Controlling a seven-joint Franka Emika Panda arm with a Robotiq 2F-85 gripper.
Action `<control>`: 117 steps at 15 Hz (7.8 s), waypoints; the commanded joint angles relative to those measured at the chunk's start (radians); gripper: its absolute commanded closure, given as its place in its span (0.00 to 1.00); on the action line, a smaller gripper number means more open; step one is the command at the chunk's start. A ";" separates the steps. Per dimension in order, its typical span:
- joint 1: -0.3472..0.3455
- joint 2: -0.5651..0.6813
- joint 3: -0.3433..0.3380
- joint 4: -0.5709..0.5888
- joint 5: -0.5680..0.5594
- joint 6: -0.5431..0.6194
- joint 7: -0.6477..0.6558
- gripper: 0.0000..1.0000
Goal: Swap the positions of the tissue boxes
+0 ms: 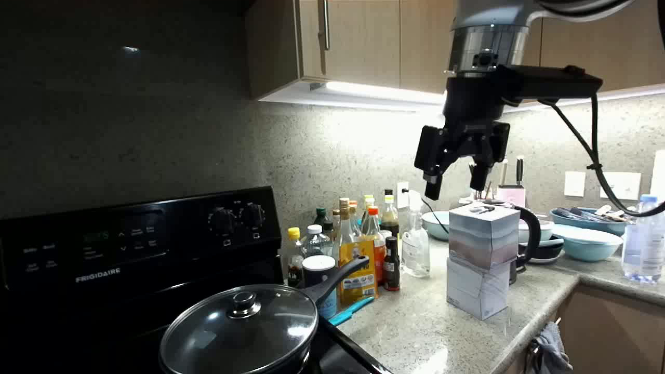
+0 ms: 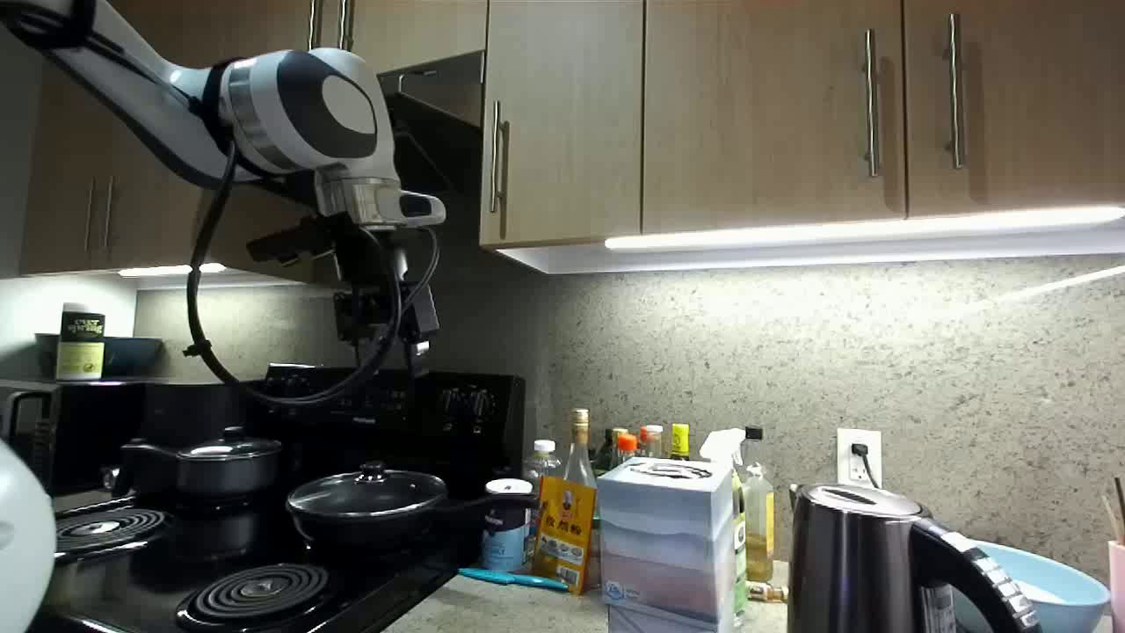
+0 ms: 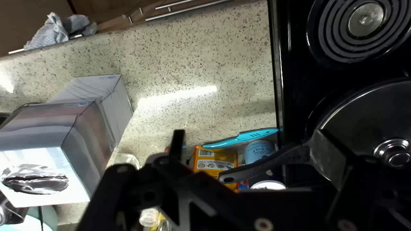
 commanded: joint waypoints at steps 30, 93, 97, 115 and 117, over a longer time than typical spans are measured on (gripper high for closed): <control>-0.201 0.180 -0.103 0.076 -0.280 0.025 0.151 0.00; 0.031 0.618 -0.180 0.252 -0.132 0.262 -0.016 0.97; 0.035 0.649 -0.189 0.218 -0.071 0.263 -0.050 0.97; 0.024 0.784 -0.224 0.238 -0.053 0.284 -0.140 0.95; 0.024 0.790 -0.226 0.246 -0.059 0.283 -0.153 0.97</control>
